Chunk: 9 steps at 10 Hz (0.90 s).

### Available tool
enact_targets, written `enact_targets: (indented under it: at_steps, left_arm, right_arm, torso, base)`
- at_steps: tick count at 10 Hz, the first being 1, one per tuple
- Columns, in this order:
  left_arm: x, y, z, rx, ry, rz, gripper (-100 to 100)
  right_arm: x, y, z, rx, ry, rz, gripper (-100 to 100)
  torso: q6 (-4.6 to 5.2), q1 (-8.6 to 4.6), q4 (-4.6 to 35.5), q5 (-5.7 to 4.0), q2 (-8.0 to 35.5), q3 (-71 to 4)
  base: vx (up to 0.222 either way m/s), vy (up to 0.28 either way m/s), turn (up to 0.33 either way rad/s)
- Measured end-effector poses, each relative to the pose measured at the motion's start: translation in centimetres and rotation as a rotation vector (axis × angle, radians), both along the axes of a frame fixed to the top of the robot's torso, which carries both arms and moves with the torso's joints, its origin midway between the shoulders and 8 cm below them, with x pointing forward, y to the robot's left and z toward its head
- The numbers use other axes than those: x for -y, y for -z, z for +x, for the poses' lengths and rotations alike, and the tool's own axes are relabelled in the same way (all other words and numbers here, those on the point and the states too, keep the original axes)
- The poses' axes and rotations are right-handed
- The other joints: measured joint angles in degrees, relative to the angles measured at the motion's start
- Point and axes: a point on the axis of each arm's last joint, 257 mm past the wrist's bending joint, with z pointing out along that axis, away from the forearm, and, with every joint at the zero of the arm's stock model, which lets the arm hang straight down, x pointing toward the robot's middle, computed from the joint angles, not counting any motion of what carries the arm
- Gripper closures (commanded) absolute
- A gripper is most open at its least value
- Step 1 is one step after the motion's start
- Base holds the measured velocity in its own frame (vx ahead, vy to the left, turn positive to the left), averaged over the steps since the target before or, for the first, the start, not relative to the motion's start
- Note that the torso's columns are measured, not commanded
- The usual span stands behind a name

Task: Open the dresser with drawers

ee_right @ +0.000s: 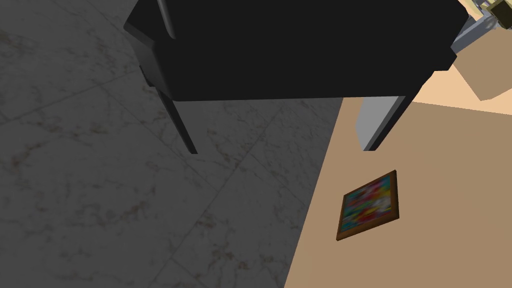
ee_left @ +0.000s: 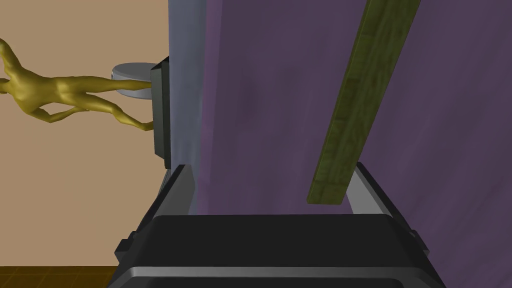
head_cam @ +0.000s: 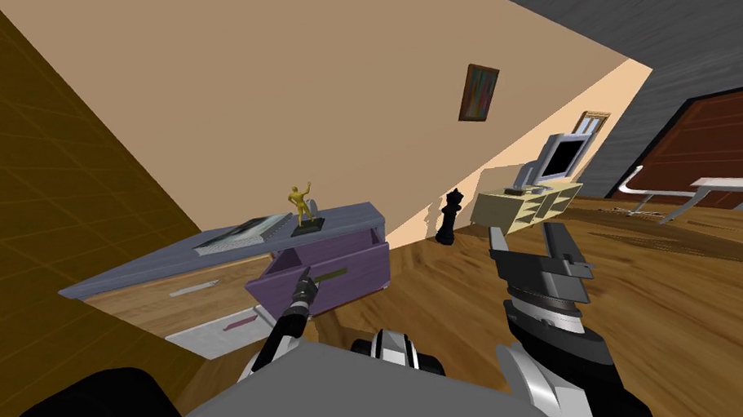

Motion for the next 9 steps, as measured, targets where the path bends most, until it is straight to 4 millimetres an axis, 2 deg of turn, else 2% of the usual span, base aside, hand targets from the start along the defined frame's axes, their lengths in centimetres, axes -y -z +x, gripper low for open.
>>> enact_targets:
  at_steps: [3,4,9]
  left_arm:
    - [-0.2,-0.9,-1.2,-0.02,-0.008,-0.006,-100]
    - [-0.2,-0.7,-1.3,-0.024,-0.009,-0.008,0]
    - [-0.2,0.0,-1.5,-0.039,-0.012,-0.015,0]
  right_arm:
    - [0.0,0.0,0.0,0.0,0.0,0.0,0]
    - [0.0,0.0,0.0,0.0,0.0,0.0,0]
    - [0.0,0.0,0.0,0.0,0.0,0.0,0]
  torso:
    - [-0.05,-0.32,0.29,-0.38,0.33,0.03]
    - [-0.02,-0.29,0.2,-0.29,0.3,0.06]
    - [0.01,-0.06,-0.01,-0.06,-0.02,-0.06]
  base:
    - [0.017,-0.004,-0.019]
    - [0.006,0.0,0.001]
    - [0.0,0.0,0.0]
